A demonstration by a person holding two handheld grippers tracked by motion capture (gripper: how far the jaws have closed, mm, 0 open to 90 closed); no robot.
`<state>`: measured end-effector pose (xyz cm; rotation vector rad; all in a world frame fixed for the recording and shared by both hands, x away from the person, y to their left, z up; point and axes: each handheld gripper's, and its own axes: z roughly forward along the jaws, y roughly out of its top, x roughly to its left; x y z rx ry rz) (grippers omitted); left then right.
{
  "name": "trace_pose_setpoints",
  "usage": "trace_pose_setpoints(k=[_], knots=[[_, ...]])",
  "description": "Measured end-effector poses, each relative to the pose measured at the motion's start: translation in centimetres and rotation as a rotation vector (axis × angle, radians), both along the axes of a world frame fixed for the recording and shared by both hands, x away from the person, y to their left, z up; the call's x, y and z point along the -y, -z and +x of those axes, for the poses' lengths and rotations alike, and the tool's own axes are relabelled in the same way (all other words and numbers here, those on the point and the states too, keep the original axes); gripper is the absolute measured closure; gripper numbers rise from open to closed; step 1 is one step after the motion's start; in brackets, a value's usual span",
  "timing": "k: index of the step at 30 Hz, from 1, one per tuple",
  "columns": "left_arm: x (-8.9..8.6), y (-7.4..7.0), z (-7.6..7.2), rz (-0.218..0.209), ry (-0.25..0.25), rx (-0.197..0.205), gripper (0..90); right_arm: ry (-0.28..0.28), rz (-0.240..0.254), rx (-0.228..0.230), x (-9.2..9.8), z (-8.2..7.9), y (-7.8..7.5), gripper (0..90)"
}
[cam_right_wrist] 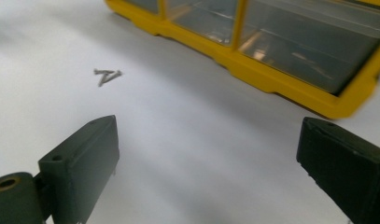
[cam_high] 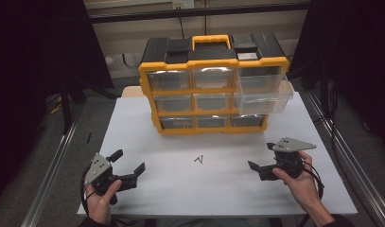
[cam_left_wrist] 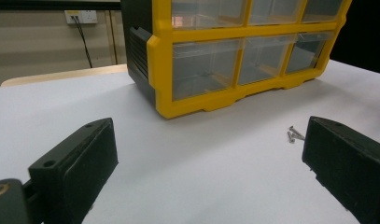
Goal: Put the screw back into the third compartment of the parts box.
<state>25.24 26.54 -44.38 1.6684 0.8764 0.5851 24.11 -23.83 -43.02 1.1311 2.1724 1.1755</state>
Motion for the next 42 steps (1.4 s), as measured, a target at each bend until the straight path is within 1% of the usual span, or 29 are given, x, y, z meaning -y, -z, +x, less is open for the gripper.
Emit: trace_pose_setpoints(k=[2,7,12,13,18,19,20,21,22,23,24,25,27,28,30,31,33,34,36,37,38,39,40,41,42], knots=[[0.1,0.0,-0.1,0.002,-0.001,0.001,3.2,-0.022,-0.010,-0.011,-0.7,0.3,-0.1,5.0],[0.0,0.0,0.0,0.000,0.003,0.001,3.2,-0.098,-0.041,-0.047,-2.8,1.6,-0.1,4.7],[0.0,0.0,0.0,0.000,0.007,0.002,3.2,-0.150,-0.083,-0.078,-4.5,2.7,0.2,5.4],[0.0,0.0,-0.1,-0.006,0.006,-0.001,3.2,-0.164,-0.087,-0.081,-4.8,2.9,0.2,5.4],[0.0,-0.1,-0.1,-0.003,0.008,0.001,3.2,-0.224,-0.114,-0.108,-6.4,3.8,0.0,5.7],[0.0,0.0,0.0,-0.003,0.007,0.001,3.2,-0.233,-0.110,-0.122,-6.8,4.1,0.0,5.7],[0.0,0.0,0.0,-0.003,0.007,0.001,3.2,-0.239,-0.119,-0.138,-7.2,4.3,0.0,5.7],[0.0,0.0,0.0,-0.003,0.007,0.001,3.2,-0.239,-0.119,-0.138,-7.2,4.3,0.0,5.7],[0.0,0.0,0.0,-0.003,0.008,0.000,3.2,-0.258,-0.134,-0.154,-7.8,4.8,-0.1,5.8],[0.0,0.0,0.0,-0.003,0.008,0.000,3.1,-0.264,-0.149,-0.157,-8.0,5.1,-0.1,5.9],[0.0,0.0,0.0,-0.004,0.008,0.001,3.2,-0.257,-0.168,-0.174,-8.3,5.3,-0.2,5.9],[0.0,0.0,0.0,-0.003,0.008,0.000,3.2,-0.259,-0.173,-0.186,-8.5,5.5,-0.1,5.9],[0.0,0.0,0.0,-0.004,0.010,-0.001,3.2,-0.278,-0.206,-0.212,-9.0,6.2,-0.2,6.0],[0.0,0.0,0.0,-0.004,0.011,-0.002,3.2,-0.291,-0.217,-0.214,-9.3,6.5,-0.1,6.3],[0.0,0.0,0.0,-0.003,0.009,-0.001,3.2,-0.310,-0.234,-0.248,-9.8,7.1,-0.2,7.1],[0.0,0.0,0.0,-0.003,0.009,-0.001,3.2,-0.319,-0.239,-0.253,-10.0,7.3,-0.2,7.1],[0.0,0.0,0.0,-0.002,0.009,-0.001,3.2,-0.316,-0.250,-0.290,-10.4,7.6,-0.3,7.2],[0.0,0.0,0.0,-0.004,0.011,-0.002,3.2,-0.321,-0.257,-0.277,-10.8,7.9,-0.2,7.3],[0.0,0.0,0.0,-0.002,0.009,-0.001,3.2,-0.301,-0.263,-0.342,-11.4,8.0,-0.4,7.2],[0.0,0.0,0.0,-0.003,0.010,-0.001,3.2,-0.340,-0.271,-0.304,-11.6,8.4,-0.3,7.2],[0.0,0.0,0.0,-0.003,0.009,-0.001,3.2,-0.340,-0.282,-0.308,-11.8,8.5,-0.3,7.2],[0.0,0.0,0.0,-0.002,0.009,-0.001,3.2,-0.323,-0.280,-0.343,-12.1,8.5,-0.4,7.2],[0.0,0.0,0.0,-0.003,0.010,-0.002,3.2,-0.338,-0.289,-0.345,-12.3,8.8,-0.4,7.2],[0.0,0.0,0.0,-0.001,0.009,-0.002,3.2,-0.329,-0.286,-0.374,-12.5,8.9,-0.6,7.2],[0.0,0.0,0.0,-0.002,0.009,-0.002,3.2,-0.343,-0.292,-0.369,-12.7,9.1,-0.6,7.2]])
